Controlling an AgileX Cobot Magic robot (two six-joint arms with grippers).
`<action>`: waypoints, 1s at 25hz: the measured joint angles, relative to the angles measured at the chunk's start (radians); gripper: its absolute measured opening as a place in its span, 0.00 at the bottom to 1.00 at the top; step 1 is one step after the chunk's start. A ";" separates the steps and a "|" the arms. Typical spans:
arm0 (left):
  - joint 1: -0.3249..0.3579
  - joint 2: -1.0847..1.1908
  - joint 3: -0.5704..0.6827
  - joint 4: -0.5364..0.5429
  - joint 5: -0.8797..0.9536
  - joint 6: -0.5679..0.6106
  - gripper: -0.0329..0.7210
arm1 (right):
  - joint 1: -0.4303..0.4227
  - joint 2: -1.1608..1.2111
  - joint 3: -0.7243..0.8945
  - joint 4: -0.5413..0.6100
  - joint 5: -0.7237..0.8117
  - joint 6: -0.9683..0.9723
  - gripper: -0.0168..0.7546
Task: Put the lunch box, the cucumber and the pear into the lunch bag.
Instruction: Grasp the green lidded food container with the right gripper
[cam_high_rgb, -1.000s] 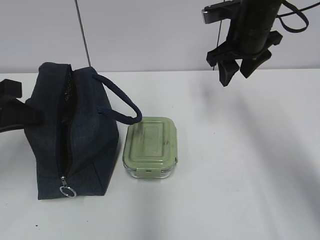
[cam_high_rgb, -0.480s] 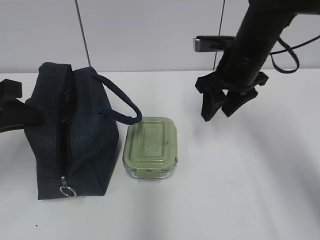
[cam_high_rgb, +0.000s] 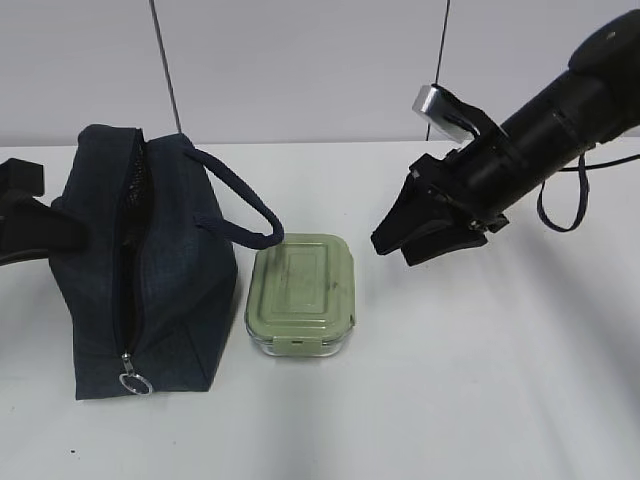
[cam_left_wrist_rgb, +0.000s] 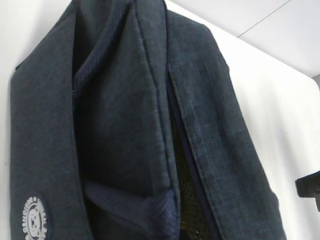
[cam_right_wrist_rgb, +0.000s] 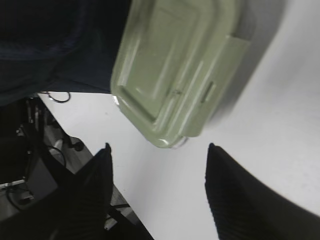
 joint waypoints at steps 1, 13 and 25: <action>0.000 0.000 0.000 0.000 0.000 0.000 0.02 | 0.000 0.000 0.023 0.052 0.000 -0.033 0.62; 0.000 0.000 0.000 0.000 0.000 0.000 0.02 | -0.022 0.046 0.100 0.289 0.001 -0.219 0.62; 0.000 0.000 0.000 0.000 0.000 0.000 0.02 | -0.046 0.174 0.101 0.346 -0.011 -0.290 0.62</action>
